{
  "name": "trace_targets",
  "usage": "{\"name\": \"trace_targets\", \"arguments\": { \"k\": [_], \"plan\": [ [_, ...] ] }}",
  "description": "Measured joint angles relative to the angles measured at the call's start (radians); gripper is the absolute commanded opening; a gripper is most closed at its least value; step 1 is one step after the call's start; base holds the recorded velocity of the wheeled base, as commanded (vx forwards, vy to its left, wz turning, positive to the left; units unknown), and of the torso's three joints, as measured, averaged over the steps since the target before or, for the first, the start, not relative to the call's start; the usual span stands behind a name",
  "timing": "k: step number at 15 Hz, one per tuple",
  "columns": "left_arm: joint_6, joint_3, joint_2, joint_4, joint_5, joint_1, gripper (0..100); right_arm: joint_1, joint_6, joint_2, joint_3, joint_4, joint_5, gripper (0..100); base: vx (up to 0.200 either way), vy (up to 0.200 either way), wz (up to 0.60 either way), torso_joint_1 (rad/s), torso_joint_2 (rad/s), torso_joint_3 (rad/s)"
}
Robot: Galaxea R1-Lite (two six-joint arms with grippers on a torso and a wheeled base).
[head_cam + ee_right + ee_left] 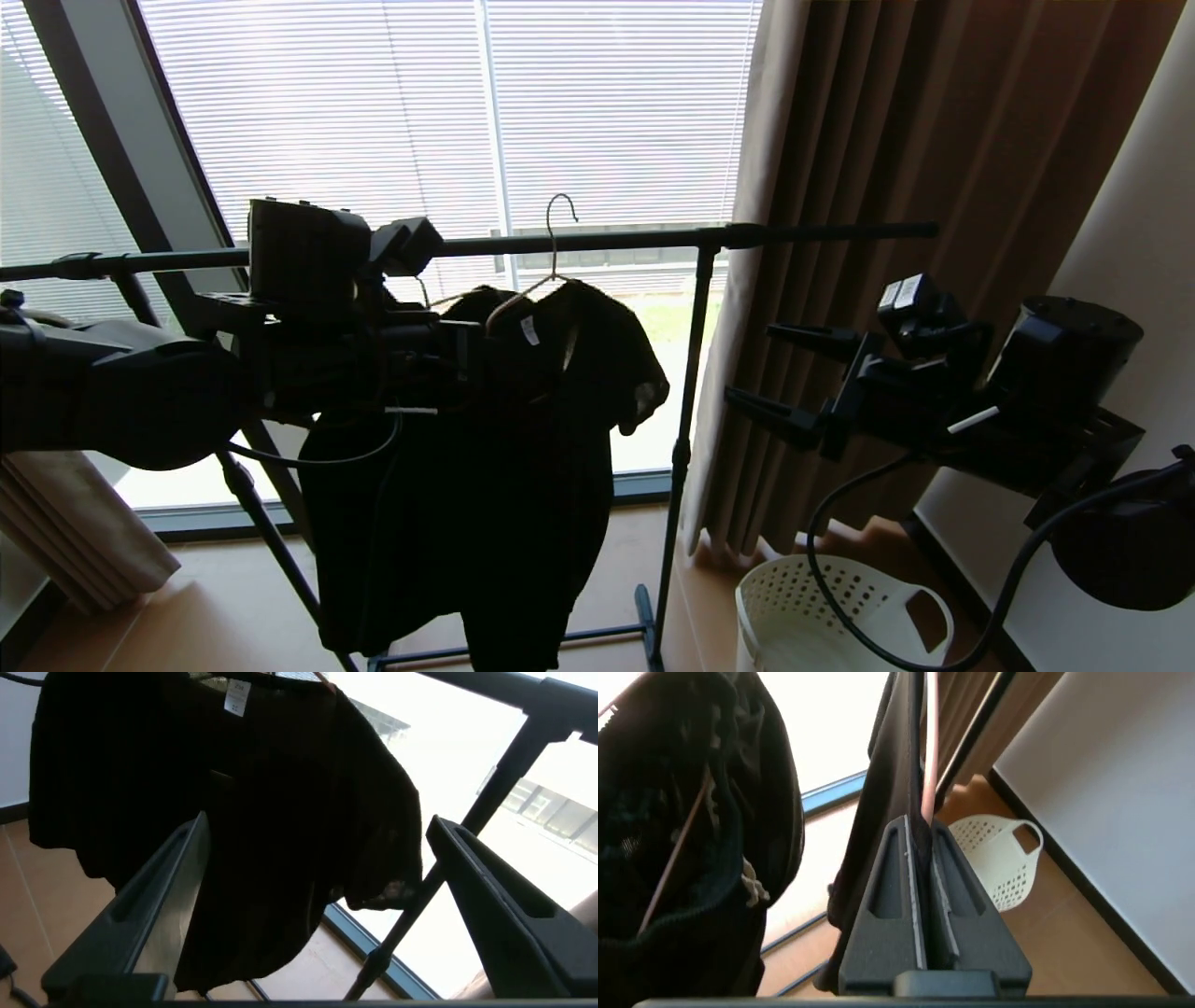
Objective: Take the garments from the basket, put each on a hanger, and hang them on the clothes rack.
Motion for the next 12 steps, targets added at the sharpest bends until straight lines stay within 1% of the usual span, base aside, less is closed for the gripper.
{"name": "trace_targets", "arguments": {
  "k": [1,5,12],
  "plan": [
    [-0.01,-0.011,0.009,-0.023,0.003,0.002,0,0.0,0.0,0.0,0.0,0.0,0.0,100,0.0,0.0,0.0,0.0,0.0,0.0],
    [-0.011,-0.013,0.035,-0.023,0.015,0.007,0,0.0,-0.001,0.001,0.002,0.0,0.0,100,0.0,0.0,0.0,0.0,0.0,0.0],
    [-0.013,-0.008,0.081,-0.026,0.015,0.04,0,0.0,-0.004,0.004,0.002,-0.001,0.0,100,0.0,0.0,0.0,0.0,0.0,0.0]
  ]
}}
